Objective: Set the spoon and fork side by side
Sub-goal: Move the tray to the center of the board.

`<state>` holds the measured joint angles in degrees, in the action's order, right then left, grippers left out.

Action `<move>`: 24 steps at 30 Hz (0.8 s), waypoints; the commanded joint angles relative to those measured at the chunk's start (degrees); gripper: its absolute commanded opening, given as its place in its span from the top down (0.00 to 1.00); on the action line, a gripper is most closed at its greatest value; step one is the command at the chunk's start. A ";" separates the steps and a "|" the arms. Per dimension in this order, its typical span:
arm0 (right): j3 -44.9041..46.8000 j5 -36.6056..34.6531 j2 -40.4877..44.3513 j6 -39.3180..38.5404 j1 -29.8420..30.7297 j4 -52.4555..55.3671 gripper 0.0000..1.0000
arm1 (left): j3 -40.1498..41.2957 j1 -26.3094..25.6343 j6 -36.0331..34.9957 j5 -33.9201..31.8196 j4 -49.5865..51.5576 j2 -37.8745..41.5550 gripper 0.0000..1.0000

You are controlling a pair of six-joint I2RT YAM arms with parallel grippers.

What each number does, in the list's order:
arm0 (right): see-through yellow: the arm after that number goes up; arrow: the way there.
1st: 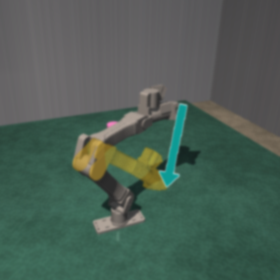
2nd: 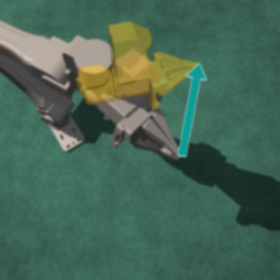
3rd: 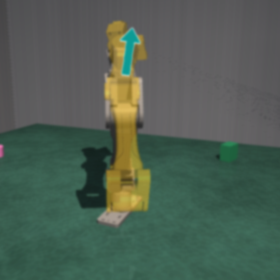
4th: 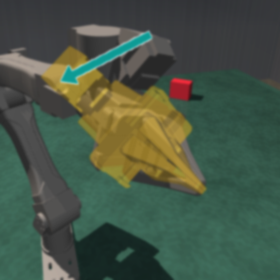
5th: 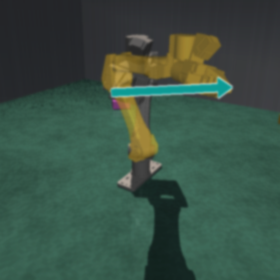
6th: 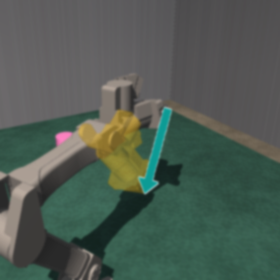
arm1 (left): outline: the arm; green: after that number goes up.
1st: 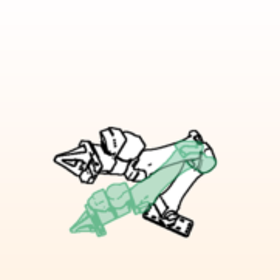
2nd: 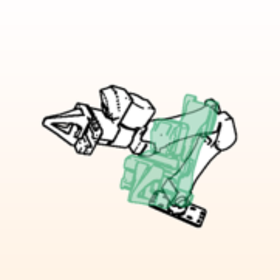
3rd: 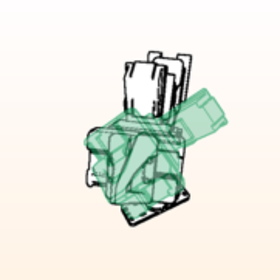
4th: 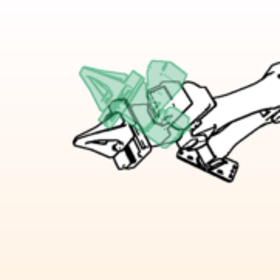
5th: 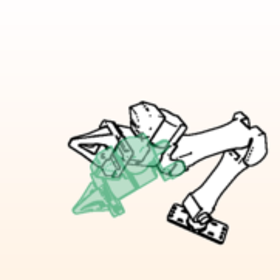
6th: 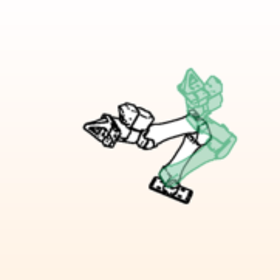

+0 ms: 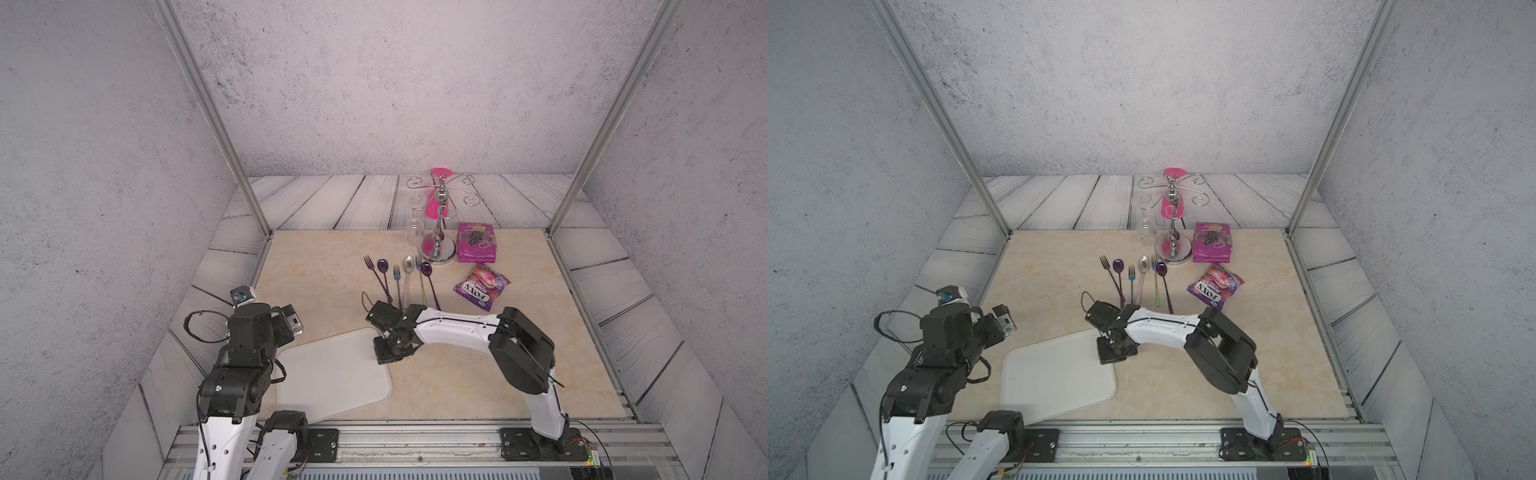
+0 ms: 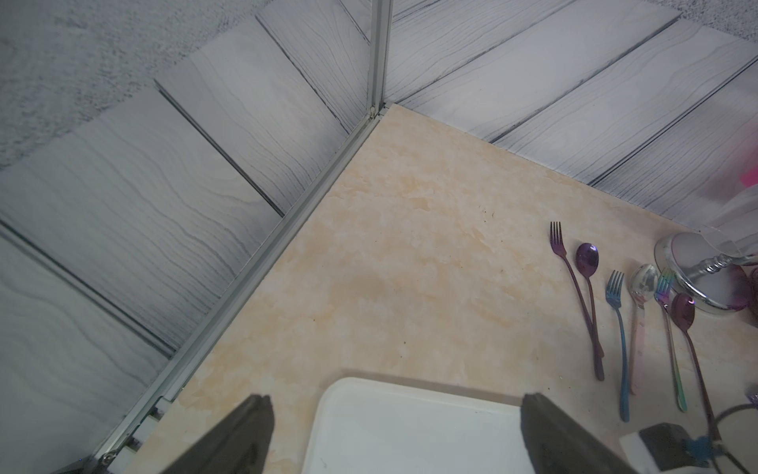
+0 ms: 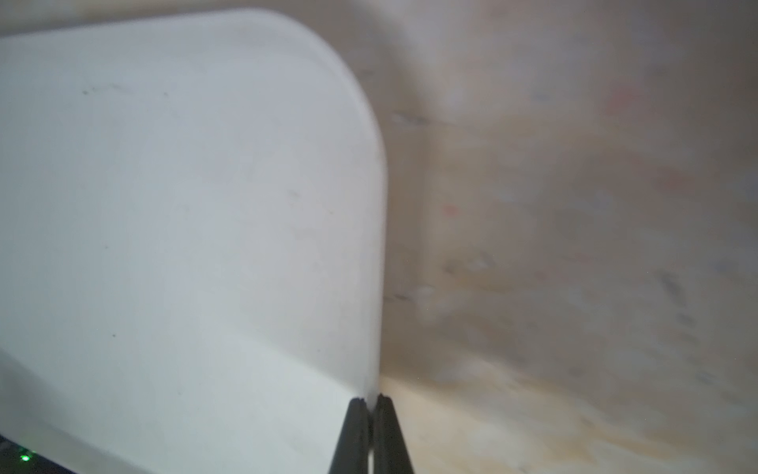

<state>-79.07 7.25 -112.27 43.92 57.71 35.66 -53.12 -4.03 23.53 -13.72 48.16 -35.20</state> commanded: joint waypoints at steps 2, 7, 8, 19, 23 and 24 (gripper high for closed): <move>12.28 -2.42 12.84 -6.76 -6.07 1.54 1.00 | -0.44 -0.44 -0.01 3.07 -0.69 -0.75 0.01; 25.54 -1.91 23.22 -11.19 -15.11 3.31 1.00 | -0.25 -0.45 0.52 5.61 -0.79 -2.68 0.01; 27.72 -1.32 25.17 -12.00 -17.30 2.87 1.00 | -0.18 -0.45 0.59 6.30 -0.85 -3.11 0.01; 35.14 -0.24 27.93 -18.70 -30.55 0.17 1.00 | 2.85 -0.93 1.61 13.22 -2.82 -5.98 0.01; 35.13 0.18 26.29 -18.15 -32.49 -0.63 1.00 | 4.46 -1.31 2.05 14.51 -3.79 -6.58 0.00; 35.27 0.51 25.99 -17.95 -32.97 -1.10 1.00 | 4.84 -1.52 2.29 14.99 -4.02 -6.76 0.01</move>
<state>-44.38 7.66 -84.93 26.28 25.71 35.77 -49.41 -4.78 25.10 -0.64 45.43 -41.69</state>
